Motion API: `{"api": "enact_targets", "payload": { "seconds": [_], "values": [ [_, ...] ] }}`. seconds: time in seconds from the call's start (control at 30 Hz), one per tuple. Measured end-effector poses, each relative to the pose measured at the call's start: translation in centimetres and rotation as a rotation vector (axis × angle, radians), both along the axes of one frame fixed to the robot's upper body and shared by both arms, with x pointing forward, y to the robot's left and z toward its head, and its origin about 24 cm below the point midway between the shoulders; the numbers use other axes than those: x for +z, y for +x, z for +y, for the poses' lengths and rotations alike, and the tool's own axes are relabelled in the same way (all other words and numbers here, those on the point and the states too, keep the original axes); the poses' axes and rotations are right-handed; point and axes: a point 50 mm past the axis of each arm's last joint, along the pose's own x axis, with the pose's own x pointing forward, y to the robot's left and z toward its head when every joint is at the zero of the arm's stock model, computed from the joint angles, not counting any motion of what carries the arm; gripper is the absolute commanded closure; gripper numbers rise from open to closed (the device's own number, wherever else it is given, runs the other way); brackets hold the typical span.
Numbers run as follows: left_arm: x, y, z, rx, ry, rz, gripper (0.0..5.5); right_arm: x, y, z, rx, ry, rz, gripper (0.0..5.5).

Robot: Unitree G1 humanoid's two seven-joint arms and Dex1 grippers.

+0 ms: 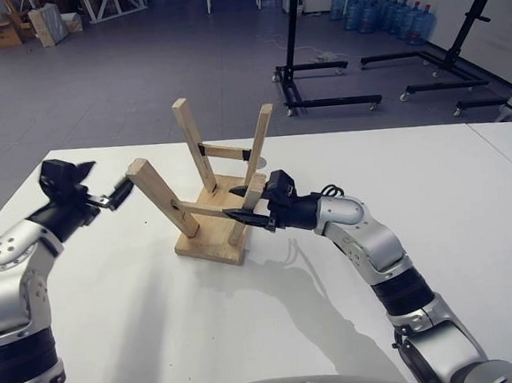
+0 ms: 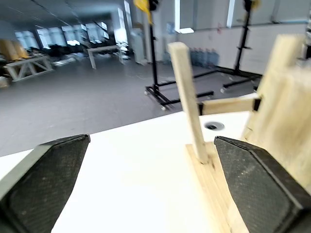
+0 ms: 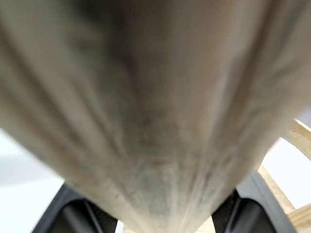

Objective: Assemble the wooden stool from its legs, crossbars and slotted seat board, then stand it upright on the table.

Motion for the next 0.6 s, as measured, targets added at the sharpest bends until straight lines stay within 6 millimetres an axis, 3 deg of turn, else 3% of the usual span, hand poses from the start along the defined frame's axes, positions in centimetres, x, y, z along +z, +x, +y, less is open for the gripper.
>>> {"api": "enact_targets", "payload": {
  "seconds": [0.3,0.6],
  "values": [
    [-0.1,0.7,-1.6,0.003,0.025,-0.029,0.81,0.0,0.0,0.0,0.013,-0.002,0.002,3.38],
    [-0.9,-0.1,-2.5,0.105,0.039,-0.027,0.81,0.0,0.6,1.0,0.002,-0.009,0.025,3.38]
  ]
}}
